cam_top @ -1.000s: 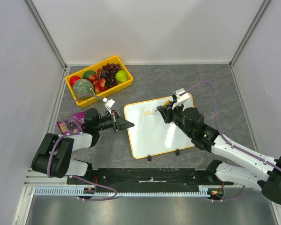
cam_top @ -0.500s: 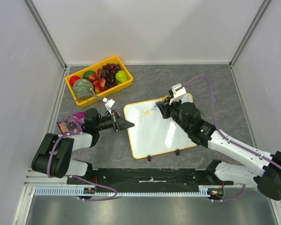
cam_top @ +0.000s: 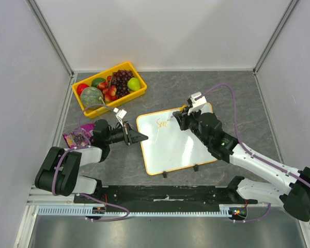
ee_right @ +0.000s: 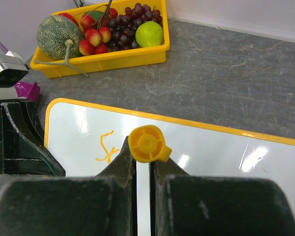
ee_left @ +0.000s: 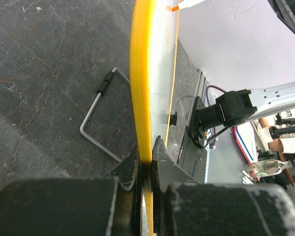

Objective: Write a sentence on the whiteboard

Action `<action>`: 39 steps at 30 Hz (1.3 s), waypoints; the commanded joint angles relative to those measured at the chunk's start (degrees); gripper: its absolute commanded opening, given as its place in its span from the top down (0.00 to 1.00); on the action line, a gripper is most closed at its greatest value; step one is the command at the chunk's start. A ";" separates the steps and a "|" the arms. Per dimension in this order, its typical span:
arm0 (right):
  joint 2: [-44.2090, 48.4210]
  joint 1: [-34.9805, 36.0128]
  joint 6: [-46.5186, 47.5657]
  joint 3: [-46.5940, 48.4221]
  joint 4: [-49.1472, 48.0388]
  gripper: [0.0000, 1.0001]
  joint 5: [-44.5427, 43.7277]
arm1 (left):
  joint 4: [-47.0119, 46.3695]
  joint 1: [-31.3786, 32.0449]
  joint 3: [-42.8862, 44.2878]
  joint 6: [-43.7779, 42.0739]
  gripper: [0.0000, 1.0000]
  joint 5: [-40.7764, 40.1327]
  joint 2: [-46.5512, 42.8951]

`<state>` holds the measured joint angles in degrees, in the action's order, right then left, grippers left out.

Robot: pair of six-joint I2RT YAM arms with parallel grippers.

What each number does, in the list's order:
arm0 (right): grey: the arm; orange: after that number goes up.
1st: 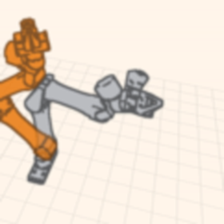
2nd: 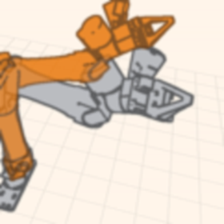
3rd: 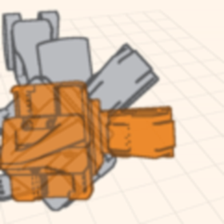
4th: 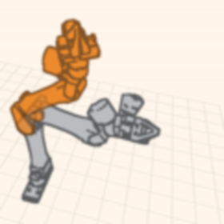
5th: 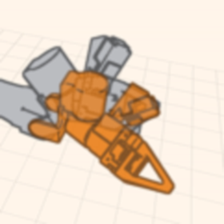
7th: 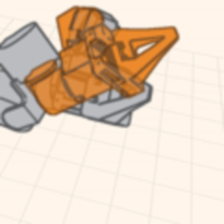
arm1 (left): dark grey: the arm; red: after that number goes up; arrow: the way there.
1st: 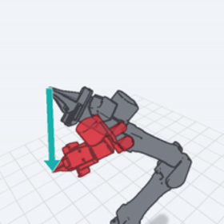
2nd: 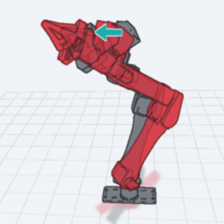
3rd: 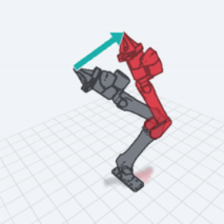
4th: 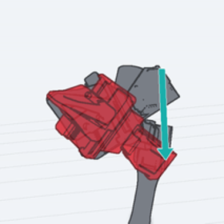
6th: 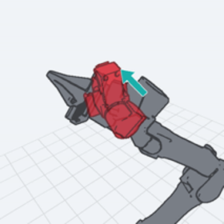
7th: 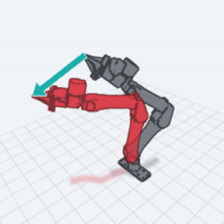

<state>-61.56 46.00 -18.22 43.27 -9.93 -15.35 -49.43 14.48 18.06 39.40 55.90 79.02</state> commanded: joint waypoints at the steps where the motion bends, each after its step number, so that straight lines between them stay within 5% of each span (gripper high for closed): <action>1: 0.47 -0.47 0.55 -1.95 -0.09 1.00 -1.08 | 3.81 1.16 -0.66 -10.13 0.98 -0.26 1.31; 18: 3.55 -0.56 -0.59 -6.35 2.46 1.00 1.91 | 3.81 1.17 -0.66 -10.13 0.98 -0.35 1.31; 39: 0.83 -1.08 -0.86 2.70 -2.55 1.00 1.82 | 3.81 1.25 -0.66 -10.13 0.98 -0.35 1.31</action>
<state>-58.83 45.41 -19.92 43.24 -10.11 -11.99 -49.58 14.48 18.06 39.40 56.03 79.13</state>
